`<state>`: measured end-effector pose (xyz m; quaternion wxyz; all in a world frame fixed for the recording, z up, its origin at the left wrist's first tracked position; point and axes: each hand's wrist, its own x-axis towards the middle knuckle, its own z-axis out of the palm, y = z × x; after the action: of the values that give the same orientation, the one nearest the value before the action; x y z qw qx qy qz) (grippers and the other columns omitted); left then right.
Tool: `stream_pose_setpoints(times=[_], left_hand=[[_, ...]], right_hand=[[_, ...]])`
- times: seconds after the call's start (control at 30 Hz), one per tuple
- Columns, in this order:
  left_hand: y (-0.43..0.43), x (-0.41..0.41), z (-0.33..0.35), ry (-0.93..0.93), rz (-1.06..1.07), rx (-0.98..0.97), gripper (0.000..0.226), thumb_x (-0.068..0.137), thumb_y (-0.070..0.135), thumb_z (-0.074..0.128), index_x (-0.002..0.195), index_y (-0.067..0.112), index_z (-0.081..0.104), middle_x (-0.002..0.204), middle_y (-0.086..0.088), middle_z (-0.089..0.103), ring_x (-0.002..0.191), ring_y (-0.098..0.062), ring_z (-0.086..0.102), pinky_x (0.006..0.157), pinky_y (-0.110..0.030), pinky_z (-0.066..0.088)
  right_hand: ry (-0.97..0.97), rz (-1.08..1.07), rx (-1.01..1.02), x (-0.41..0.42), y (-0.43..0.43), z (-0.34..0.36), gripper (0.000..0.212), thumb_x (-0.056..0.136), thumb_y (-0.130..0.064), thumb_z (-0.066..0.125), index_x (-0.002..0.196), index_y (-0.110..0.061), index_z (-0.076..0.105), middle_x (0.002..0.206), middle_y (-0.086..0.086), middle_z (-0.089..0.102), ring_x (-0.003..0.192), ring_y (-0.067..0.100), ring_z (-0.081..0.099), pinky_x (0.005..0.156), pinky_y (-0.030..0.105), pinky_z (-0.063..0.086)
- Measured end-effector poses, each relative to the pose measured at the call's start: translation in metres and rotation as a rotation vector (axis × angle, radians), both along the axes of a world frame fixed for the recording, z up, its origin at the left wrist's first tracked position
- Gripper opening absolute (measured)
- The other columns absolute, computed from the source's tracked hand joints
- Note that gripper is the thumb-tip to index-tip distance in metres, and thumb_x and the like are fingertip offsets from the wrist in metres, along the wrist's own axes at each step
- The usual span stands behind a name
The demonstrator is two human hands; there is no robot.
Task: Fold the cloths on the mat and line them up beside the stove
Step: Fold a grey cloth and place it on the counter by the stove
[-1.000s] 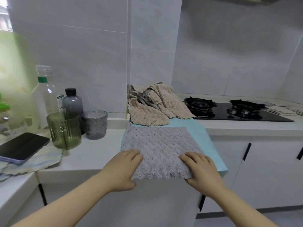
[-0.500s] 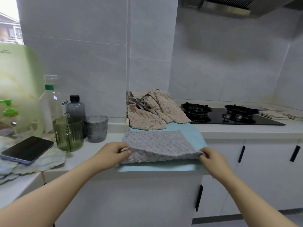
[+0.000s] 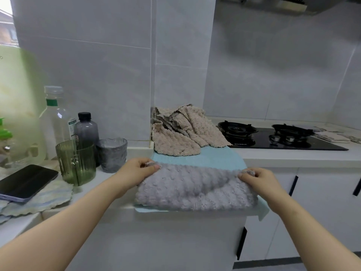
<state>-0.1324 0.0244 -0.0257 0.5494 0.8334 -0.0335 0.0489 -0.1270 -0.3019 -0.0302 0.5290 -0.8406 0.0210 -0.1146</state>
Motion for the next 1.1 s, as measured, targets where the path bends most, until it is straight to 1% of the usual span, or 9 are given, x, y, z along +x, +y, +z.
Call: stream_pose_setpoints(times=[0.07,0.17,0.33,0.47,0.63,0.73,0.9,0.97,1.1], left_hand=[[0.001,0.015,-0.001,-0.029,0.092,0.003,0.020,0.090,0.026,0.060,0.097,0.009,0.067,0.088,-0.011,0.068,0.069,-0.019,0.059,0.057,-0.024,0.043],[0.003,0.040,-0.007,-0.081,0.201,0.116,0.023,0.088,0.029,0.062,0.095,0.009,0.069,0.090,-0.011,0.070,0.081,-0.025,0.062,0.068,-0.029,0.044],[0.003,0.071,-0.021,-0.080,0.285,0.377,0.023,0.090,0.031,0.057,0.082,0.010,0.063,0.072,-0.004,0.059,0.077,-0.025,0.054,0.063,-0.029,0.036],[0.004,0.081,-0.036,-0.049,0.334,0.514,0.017,0.091,0.035,0.054,0.087,0.021,0.062,0.081,0.000,0.058,0.084,-0.025,0.055,0.065,-0.028,0.039],[0.003,0.081,-0.046,-0.100,0.450,0.584,0.018,0.090,0.039,0.052,0.088,0.025,0.063,0.093,0.002,0.061,0.084,-0.020,0.055,0.061,-0.026,0.036],[0.004,0.084,-0.047,-0.094,0.463,0.608,0.020,0.090,0.040,0.050,0.099,0.028,0.063,0.111,0.001,0.058,0.096,-0.022,0.056,0.066,-0.027,0.039],[0.005,0.084,-0.049,-0.107,0.429,0.546,0.016,0.089,0.038,0.052,0.101,0.030,0.058,0.093,0.005,0.062,0.081,-0.016,0.052,0.058,-0.026,0.033],[0.006,0.084,-0.049,-0.110,0.430,0.529,0.016,0.088,0.039,0.055,0.099,0.029,0.060,0.086,0.006,0.057,0.080,-0.015,0.051,0.058,-0.026,0.032],[0.009,0.085,-0.050,-0.135,0.416,0.514,0.013,0.083,0.041,0.064,0.082,0.028,0.060,0.088,0.002,0.058,0.089,-0.019,0.055,0.062,-0.027,0.036]], right_hand=[[0.004,-0.046,0.022,0.019,0.004,-0.004,0.026,0.085,-0.015,0.065,0.083,0.011,0.060,0.073,0.025,0.058,0.071,0.022,0.051,0.067,0.033,0.037],[0.015,-0.088,-0.021,0.046,0.011,-0.010,0.024,0.086,-0.020,0.065,0.073,-0.002,0.057,0.063,0.011,0.049,0.060,0.021,0.042,0.060,0.031,0.030],[-0.027,-0.140,-0.127,0.078,0.022,-0.018,0.027,0.088,-0.018,0.063,0.069,-0.005,0.048,0.063,0.011,0.043,0.056,0.020,0.035,0.052,0.031,0.022],[-0.020,-0.131,-0.282,0.094,0.026,-0.026,0.028,0.089,-0.019,0.061,0.065,-0.010,0.049,0.065,0.009,0.050,0.061,0.021,0.043,0.053,0.029,0.029],[-0.018,-0.203,-0.489,0.101,0.029,-0.041,0.006,0.087,-0.031,0.059,0.083,-0.027,0.061,0.096,0.004,0.069,0.100,0.030,0.055,0.077,0.033,0.043],[0.029,-0.214,-0.602,0.102,0.030,-0.041,0.021,0.089,-0.036,0.053,0.104,-0.027,0.064,0.108,0.001,0.067,0.111,0.032,0.047,0.085,0.034,0.038],[0.108,-0.260,-0.681,0.099,0.034,-0.038,0.037,0.089,-0.042,0.050,0.123,-0.027,0.055,0.119,0.002,0.062,0.117,0.031,0.043,0.092,0.035,0.033],[0.126,-0.263,-0.667,0.097,0.035,-0.036,0.033,0.089,-0.044,0.050,0.115,-0.025,0.058,0.114,0.003,0.064,0.117,0.031,0.044,0.088,0.034,0.031],[0.094,-0.229,-0.610,0.095,0.035,-0.036,0.031,0.090,-0.038,0.051,0.064,-0.022,0.049,0.072,-0.003,0.054,0.096,0.030,0.046,0.075,0.033,0.027]])
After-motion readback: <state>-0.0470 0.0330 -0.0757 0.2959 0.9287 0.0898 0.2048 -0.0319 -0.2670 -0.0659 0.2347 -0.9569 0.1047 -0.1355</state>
